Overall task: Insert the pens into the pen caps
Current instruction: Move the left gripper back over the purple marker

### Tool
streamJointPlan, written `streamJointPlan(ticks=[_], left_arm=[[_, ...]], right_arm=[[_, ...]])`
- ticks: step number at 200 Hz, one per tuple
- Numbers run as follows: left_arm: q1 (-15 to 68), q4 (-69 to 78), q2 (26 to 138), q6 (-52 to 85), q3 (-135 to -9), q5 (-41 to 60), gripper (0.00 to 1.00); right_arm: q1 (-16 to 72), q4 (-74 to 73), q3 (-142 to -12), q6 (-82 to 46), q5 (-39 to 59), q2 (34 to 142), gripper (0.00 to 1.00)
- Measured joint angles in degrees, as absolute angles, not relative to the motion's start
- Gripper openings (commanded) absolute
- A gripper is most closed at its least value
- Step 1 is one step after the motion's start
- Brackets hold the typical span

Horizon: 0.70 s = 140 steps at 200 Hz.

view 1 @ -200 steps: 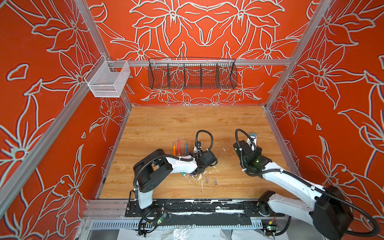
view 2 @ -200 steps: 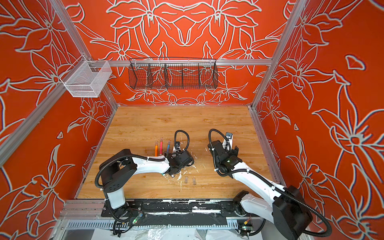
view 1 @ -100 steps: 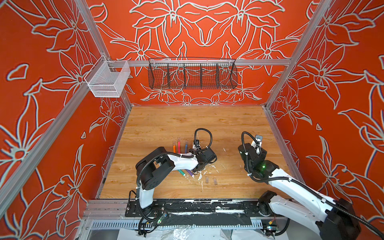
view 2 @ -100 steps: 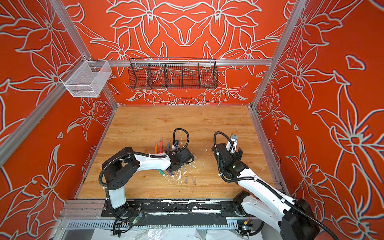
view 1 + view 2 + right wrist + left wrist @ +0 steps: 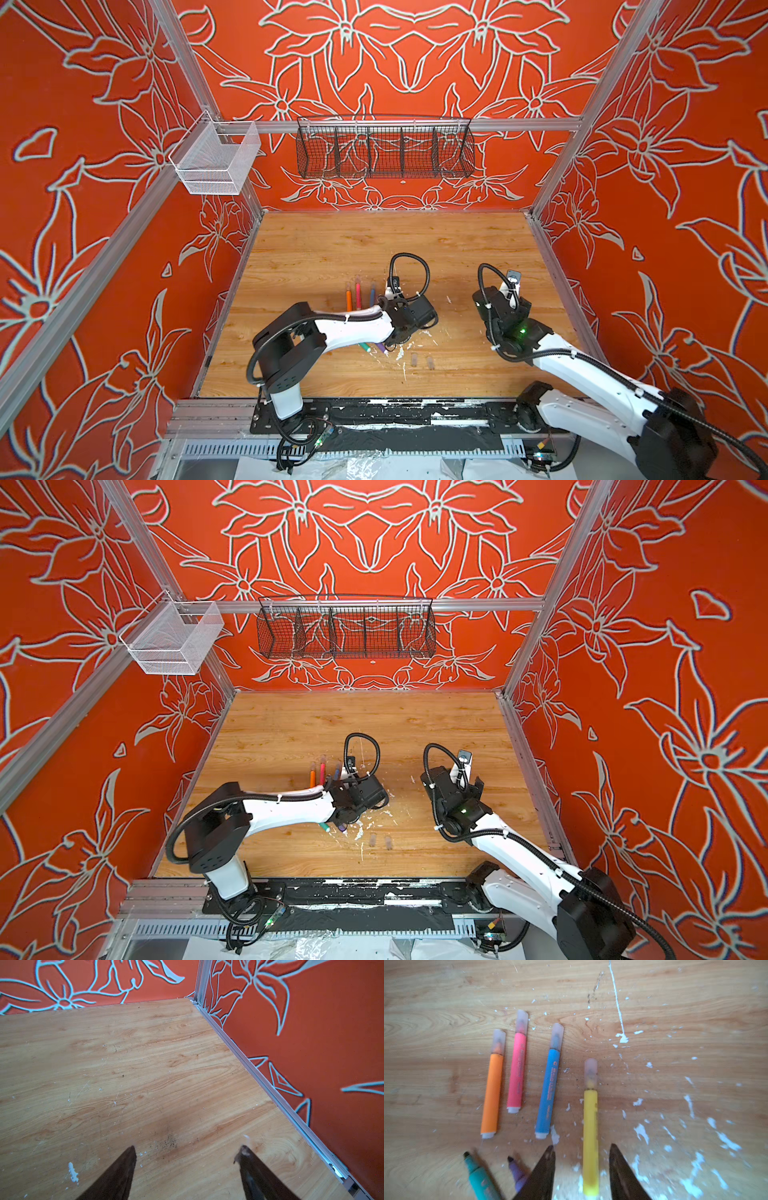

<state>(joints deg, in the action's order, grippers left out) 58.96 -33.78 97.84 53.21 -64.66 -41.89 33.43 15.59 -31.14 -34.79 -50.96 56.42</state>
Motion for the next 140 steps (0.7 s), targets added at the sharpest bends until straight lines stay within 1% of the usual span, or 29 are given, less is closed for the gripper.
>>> streamJointPlan(ticks=[38,82,105,140], left_arm=[[69.12,-45.1,94.43,62.83,-69.49,-47.55,0.41],[75.55,-52.47,94.45,72.79,-69.12,-50.26,0.41],[77.45,-52.9,94.28,77.62,-66.3,-50.96,0.4],[78.02,-47.86,91.72,80.73,-56.75,-49.98,0.41]], right_arm=[[33.43,15.57,-31.14,-34.76,-50.96,55.96,0.79],[33.43,15.57,-31.14,-34.74,-50.94,55.77,0.79],[33.43,15.55,-31.14,-34.74,-50.94,55.37,0.79],[33.43,15.55,-31.14,-34.7,-50.92,55.27,0.79]])
